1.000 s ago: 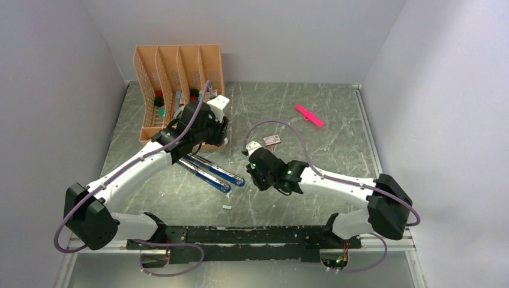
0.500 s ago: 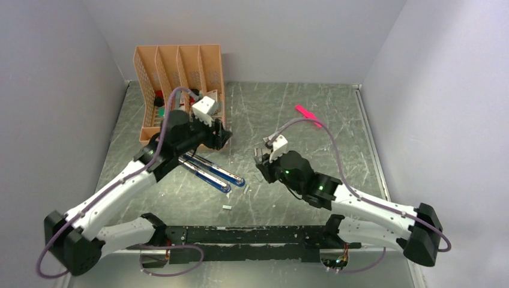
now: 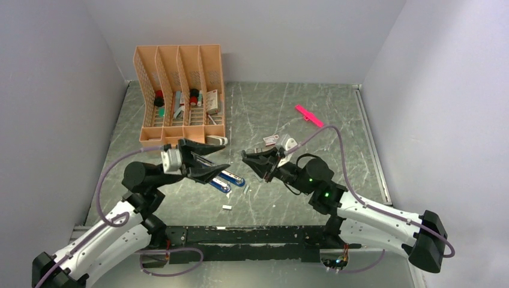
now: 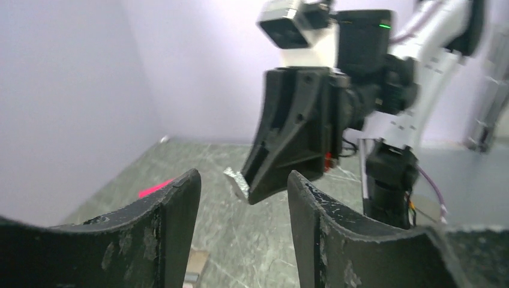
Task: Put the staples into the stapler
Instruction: Pick up the staple from the center of the board.
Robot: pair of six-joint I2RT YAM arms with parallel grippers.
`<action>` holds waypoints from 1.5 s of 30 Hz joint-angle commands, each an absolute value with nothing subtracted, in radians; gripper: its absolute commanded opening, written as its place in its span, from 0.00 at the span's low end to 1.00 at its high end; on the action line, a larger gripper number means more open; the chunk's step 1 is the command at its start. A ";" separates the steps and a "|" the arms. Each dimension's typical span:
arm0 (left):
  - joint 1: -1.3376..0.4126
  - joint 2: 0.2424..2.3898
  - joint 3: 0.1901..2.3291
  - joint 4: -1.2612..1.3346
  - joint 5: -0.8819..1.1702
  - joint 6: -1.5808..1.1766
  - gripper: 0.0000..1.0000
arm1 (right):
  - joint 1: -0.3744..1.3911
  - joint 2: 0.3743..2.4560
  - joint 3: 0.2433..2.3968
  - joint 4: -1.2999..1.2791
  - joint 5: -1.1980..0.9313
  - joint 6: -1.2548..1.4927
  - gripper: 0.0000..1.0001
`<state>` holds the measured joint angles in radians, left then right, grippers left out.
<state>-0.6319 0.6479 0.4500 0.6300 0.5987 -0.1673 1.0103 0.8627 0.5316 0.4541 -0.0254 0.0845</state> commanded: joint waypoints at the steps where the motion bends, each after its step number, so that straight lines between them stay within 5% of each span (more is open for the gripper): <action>1: -0.633 0.660 0.438 0.884 0.930 -0.073 0.59 | 1.015 0.826 0.505 0.648 -0.249 -0.008 0.02; 12: -0.633 0.804 0.494 1.034 1.140 -0.113 0.58 | 1.014 0.849 0.535 0.620 -0.493 -0.107 0.00; 21: -0.633 0.836 0.494 1.060 1.137 -0.136 0.57 | 1.015 0.850 0.540 0.617 -0.487 -0.134 0.00; 45: -0.634 0.942 0.495 1.239 1.196 -0.270 0.29 | 1.016 0.853 0.564 0.583 -0.448 -0.129 0.00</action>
